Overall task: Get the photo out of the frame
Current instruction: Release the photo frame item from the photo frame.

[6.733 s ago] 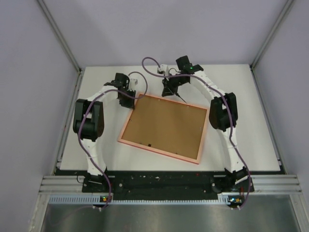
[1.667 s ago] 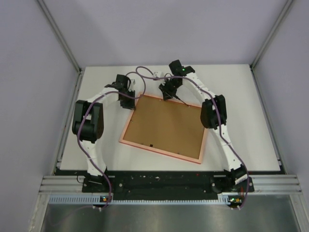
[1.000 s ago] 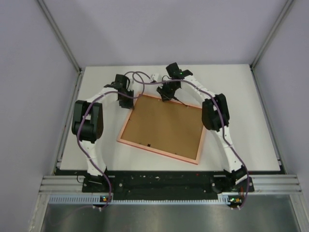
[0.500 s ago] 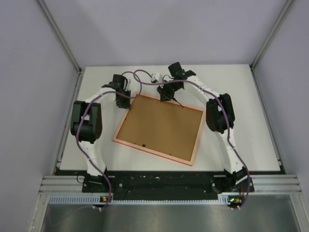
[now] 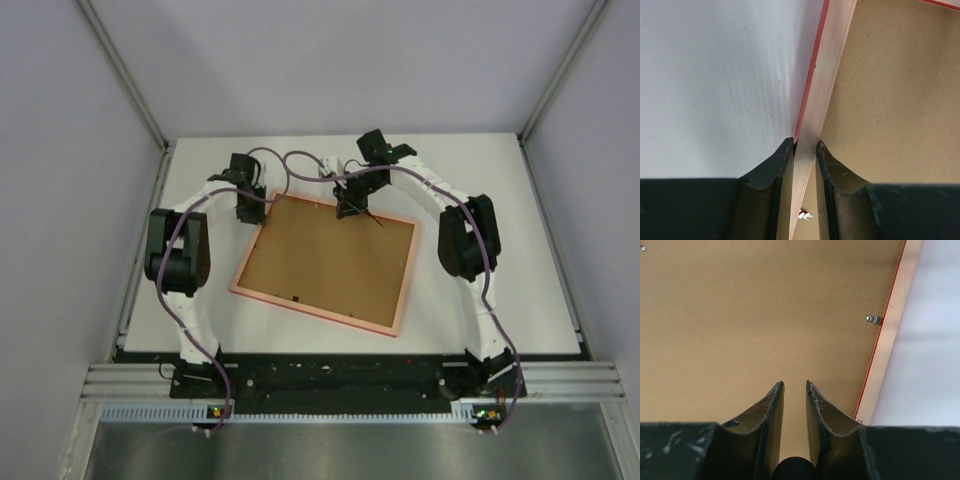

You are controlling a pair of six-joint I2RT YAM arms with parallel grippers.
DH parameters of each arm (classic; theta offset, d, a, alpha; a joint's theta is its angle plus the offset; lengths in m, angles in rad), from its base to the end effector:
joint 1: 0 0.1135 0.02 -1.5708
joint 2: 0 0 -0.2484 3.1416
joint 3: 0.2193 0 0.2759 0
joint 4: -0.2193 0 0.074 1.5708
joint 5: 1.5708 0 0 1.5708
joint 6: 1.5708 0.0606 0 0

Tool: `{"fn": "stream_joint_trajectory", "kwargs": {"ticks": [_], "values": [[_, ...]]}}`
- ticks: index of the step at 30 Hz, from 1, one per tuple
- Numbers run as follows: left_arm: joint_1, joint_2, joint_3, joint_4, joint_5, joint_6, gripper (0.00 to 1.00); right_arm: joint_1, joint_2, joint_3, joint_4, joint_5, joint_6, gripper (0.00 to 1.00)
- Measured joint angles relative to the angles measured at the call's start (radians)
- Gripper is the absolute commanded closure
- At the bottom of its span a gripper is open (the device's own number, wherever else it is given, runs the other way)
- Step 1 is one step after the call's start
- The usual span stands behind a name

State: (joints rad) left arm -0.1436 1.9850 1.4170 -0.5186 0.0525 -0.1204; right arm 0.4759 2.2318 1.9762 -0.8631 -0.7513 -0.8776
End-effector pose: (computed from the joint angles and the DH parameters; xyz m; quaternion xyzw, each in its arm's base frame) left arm 0.4369 -0.0664 0.1276 0.0176 0.9704 -0.0568 0.2342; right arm 0.4254 0.2658 0.1932 -0.6319 0.6553 0.3088 0.2756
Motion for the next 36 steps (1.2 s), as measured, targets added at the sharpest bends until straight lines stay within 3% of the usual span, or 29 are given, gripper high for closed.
{"fn": "stream_joint_trajectory", "kwargs": {"ticks": [5,15,36], "values": [[0.000,0.000,0.000,0.000,-0.003,0.000,1.00,0.000,0.001,0.013,-0.022,-0.008,-0.012,1.00],[0.000,0.000,0.000,0.000,-0.002,0.007,1.00,0.001,0.101,0.257,-0.020,-0.014,0.021,1.00],[0.000,0.000,0.000,0.000,-0.002,0.007,1.00,0.002,0.186,0.264,-0.027,0.030,0.014,1.00]]}}
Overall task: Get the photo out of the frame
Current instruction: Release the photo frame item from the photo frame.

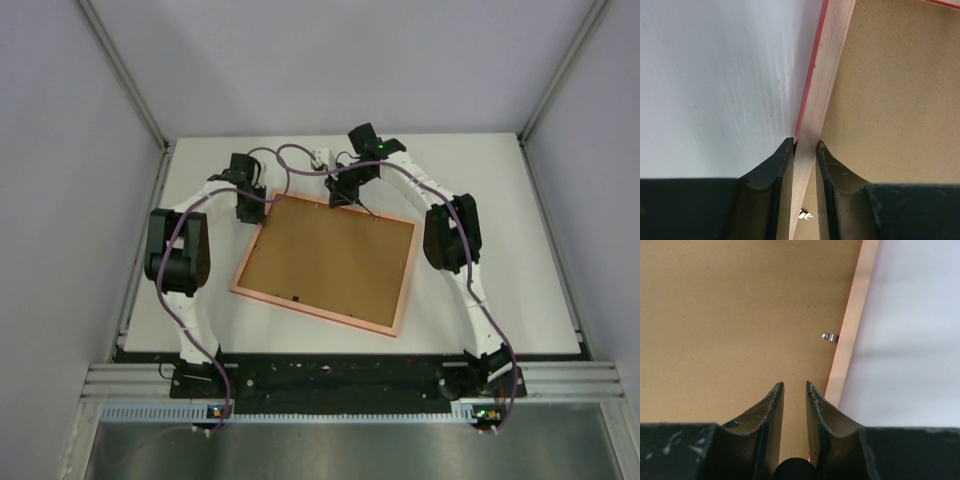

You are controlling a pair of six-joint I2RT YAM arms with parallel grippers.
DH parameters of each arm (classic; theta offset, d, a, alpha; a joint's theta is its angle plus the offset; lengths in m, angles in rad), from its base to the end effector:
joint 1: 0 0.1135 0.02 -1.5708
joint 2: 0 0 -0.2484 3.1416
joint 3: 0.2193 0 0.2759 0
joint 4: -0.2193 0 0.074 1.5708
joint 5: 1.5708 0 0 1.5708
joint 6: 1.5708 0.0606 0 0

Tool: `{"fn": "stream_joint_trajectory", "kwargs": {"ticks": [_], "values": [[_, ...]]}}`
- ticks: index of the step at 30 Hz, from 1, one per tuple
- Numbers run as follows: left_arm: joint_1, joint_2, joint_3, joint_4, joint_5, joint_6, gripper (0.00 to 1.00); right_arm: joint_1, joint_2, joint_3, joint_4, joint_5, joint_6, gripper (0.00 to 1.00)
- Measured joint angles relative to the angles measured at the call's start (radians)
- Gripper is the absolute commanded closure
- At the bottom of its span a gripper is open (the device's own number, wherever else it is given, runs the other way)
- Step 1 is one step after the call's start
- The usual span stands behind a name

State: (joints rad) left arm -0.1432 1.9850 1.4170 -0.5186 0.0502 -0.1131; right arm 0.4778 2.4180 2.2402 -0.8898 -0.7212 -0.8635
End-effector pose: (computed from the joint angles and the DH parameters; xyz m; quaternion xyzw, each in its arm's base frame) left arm 0.4369 -0.0661 0.1276 0.0206 0.9703 -0.0548 0.2346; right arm 0.4606 0.2836 0.1847 -0.6320 0.6554 0.2907 0.2941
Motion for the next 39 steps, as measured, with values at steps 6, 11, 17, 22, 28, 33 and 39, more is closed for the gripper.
{"fn": "stream_joint_trajectory", "kwargs": {"ticks": [6,11,17,22,28,33,39], "values": [[0.000,0.000,0.000,0.000,-0.004,-0.001,1.00,0.005,0.032,0.059,-0.047,0.033,-0.008,1.00],[0.000,0.000,0.000,0.000,-0.004,-0.001,1.00,0.010,0.048,0.087,-0.077,0.036,-0.019,1.00],[-0.001,0.000,0.000,0.000,-0.008,-0.005,1.00,0.013,0.088,0.151,-0.117,0.048,-0.021,1.00],[-0.002,0.000,0.000,0.000,-0.015,-0.015,1.00,0.019,0.107,0.184,-0.141,0.074,-0.015,1.00],[-0.002,-0.003,-0.005,0.004,-0.018,-0.019,1.00,0.019,0.119,0.204,-0.147,0.087,0.001,1.00],[-0.003,-0.006,-0.011,0.016,-0.017,-0.027,1.00,0.019,0.130,0.217,-0.151,0.098,0.011,1.00],[-0.003,-0.007,-0.013,0.020,-0.018,-0.040,1.00,0.019,0.146,0.237,-0.169,0.111,0.011,1.00]]}}
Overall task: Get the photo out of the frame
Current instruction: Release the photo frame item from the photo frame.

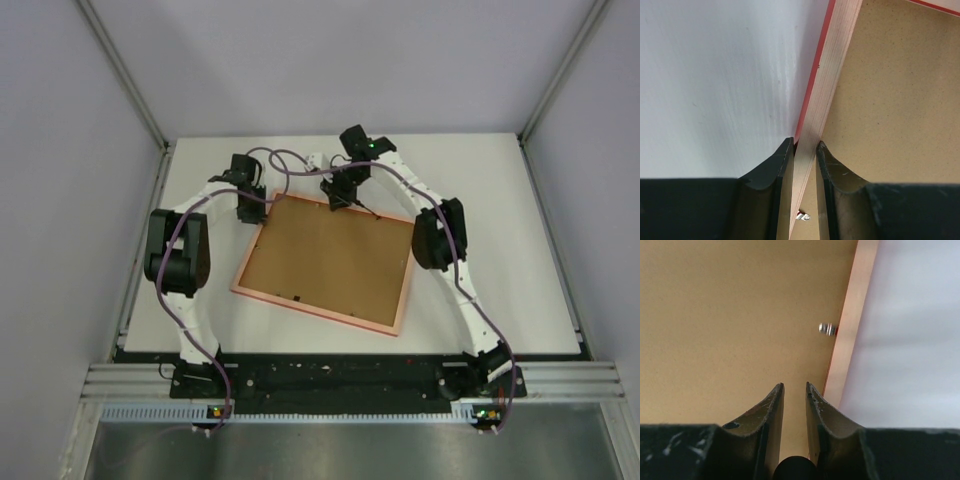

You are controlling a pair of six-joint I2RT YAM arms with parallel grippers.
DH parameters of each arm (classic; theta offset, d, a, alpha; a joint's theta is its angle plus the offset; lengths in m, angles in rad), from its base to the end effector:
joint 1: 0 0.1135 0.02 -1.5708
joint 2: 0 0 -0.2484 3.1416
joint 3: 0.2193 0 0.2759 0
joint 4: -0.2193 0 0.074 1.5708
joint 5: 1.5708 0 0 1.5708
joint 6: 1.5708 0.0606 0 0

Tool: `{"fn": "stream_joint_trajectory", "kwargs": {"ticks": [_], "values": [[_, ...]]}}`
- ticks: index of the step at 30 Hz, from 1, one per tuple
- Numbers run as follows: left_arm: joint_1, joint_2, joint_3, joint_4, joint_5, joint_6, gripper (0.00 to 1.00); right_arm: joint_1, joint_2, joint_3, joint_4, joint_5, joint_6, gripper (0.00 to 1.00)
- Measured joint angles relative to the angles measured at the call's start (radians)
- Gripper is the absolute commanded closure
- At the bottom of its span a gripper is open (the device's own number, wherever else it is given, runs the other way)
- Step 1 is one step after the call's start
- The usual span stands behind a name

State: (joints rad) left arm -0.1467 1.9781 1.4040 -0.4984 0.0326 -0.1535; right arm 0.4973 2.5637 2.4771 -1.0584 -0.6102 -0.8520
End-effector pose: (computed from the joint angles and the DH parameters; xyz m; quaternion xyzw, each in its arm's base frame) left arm 0.4364 -0.0665 0.1275 0.0007 0.9690 -0.0525 0.2414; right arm 0.4691 0.2941 0.1731 -0.6319 0.6884 0.2534 0.2502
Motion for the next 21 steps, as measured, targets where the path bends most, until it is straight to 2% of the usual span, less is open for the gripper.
{"fn": "stream_joint_trajectory", "kwargs": {"ticks": [7,21], "values": [[0.015,-0.006,-0.006,0.001,-0.047,-0.008,1.00,-0.044,0.039,-0.001,-0.079,0.092,-0.002,1.00],[0.028,-0.015,-0.019,0.006,-0.049,-0.005,1.00,-0.048,-0.012,-0.024,-0.086,0.010,0.019,1.00]]}}
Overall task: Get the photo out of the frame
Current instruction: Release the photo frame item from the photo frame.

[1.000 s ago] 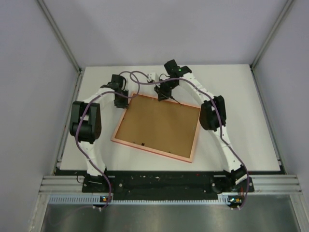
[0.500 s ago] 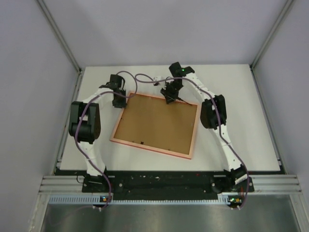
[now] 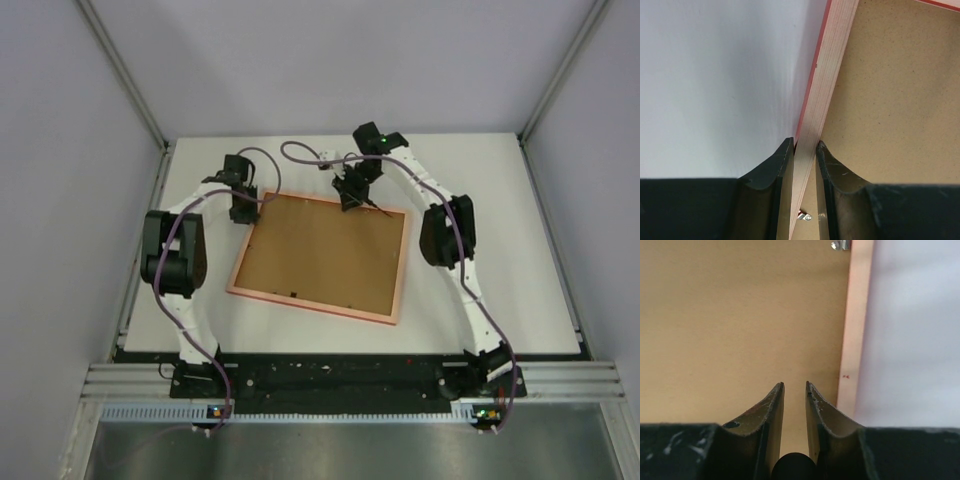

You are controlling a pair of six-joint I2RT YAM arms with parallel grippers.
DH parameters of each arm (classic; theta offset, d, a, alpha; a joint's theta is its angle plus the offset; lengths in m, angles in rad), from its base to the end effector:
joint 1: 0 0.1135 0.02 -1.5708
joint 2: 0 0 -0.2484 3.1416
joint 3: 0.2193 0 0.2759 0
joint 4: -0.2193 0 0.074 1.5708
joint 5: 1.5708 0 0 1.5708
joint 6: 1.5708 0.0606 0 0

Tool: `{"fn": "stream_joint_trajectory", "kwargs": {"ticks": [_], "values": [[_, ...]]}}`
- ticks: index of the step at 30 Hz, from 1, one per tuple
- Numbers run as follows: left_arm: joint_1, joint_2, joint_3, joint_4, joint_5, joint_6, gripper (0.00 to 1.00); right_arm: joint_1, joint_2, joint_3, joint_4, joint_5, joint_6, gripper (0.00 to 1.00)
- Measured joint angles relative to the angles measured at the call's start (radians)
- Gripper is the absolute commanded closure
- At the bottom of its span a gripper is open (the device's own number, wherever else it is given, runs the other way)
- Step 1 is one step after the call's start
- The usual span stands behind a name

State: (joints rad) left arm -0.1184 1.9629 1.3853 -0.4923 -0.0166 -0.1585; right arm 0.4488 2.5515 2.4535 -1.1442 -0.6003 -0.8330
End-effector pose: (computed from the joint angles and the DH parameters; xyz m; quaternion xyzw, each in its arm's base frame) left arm 0.4350 -0.0507 0.1282 -0.0215 0.9685 -0.0262 0.2466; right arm 0.4719 0.2653 0.1677 -0.6023 0.7265 0.2565 0.2091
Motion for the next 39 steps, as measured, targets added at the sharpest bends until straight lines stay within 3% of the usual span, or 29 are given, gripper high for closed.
{"fn": "stream_joint_trajectory", "kwargs": {"ticks": [9,39], "values": [[0.013,-0.002,-0.003,0.002,0.000,0.003,1.00,0.044,-0.148,-0.090,0.113,-0.136,0.014,1.00],[0.013,-0.003,-0.005,0.003,0.006,0.014,1.00,0.075,-0.037,-0.029,0.243,-0.188,-0.074,1.00]]}}
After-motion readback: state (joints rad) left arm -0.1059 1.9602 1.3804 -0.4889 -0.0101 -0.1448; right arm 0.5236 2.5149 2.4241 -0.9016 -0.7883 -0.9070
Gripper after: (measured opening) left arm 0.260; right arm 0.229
